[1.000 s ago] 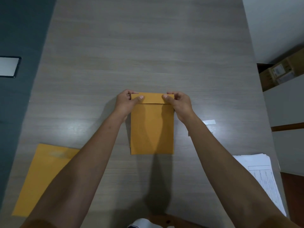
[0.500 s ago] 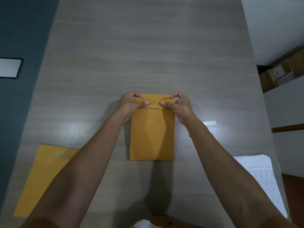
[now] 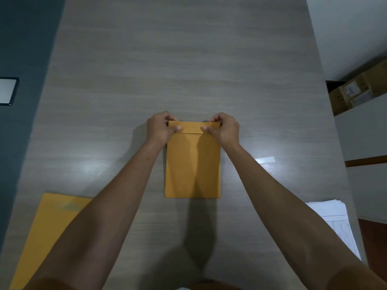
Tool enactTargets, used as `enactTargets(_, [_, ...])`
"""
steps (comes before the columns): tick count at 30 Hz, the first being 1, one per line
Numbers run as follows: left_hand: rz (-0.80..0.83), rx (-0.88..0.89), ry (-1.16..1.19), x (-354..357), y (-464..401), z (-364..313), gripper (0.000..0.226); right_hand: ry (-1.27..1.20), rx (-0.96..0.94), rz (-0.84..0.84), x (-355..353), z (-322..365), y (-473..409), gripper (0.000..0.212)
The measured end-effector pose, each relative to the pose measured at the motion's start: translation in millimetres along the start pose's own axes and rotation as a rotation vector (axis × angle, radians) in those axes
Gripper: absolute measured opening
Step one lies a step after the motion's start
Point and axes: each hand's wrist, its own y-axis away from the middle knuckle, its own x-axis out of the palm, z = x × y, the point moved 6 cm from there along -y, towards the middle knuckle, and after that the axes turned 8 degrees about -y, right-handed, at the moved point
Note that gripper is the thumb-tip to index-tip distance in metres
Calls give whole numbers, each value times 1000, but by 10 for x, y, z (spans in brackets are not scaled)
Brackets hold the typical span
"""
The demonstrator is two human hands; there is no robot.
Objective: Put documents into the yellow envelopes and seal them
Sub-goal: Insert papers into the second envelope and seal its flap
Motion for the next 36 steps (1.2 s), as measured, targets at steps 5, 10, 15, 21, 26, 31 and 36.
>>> enactTargets(5, [-36, 13, -71, 66, -49, 81, 23, 68, -77, -37, 105, -59, -15, 28])
enactTargets(10, [-45, 26, -48, 102, -39, 132, 21, 69, -92, -47, 159, -135, 23, 25])
enactTargets(15, [-48, 31, -44, 110, -57, 144, 23, 110, -107, -55, 159, -152, -4, 26])
enactTargets(21, [-89, 57, -132, 135, -63, 172, 32, 185, -158, -90, 177, -190, 31, 34])
enactTargets(26, [-210, 354, -303, 177, 77, 27, 25, 450, -499, -155, 267, -54, 173, 12])
enactTargets(31, [-241, 664, -532, 383, 289, -3, 18, 637, -706, 11, 419, -83, 385, 35])
enactTargets(36, [-139, 727, -726, 468, 463, 174, 50, 707, -750, 96, 370, -192, 448, 51])
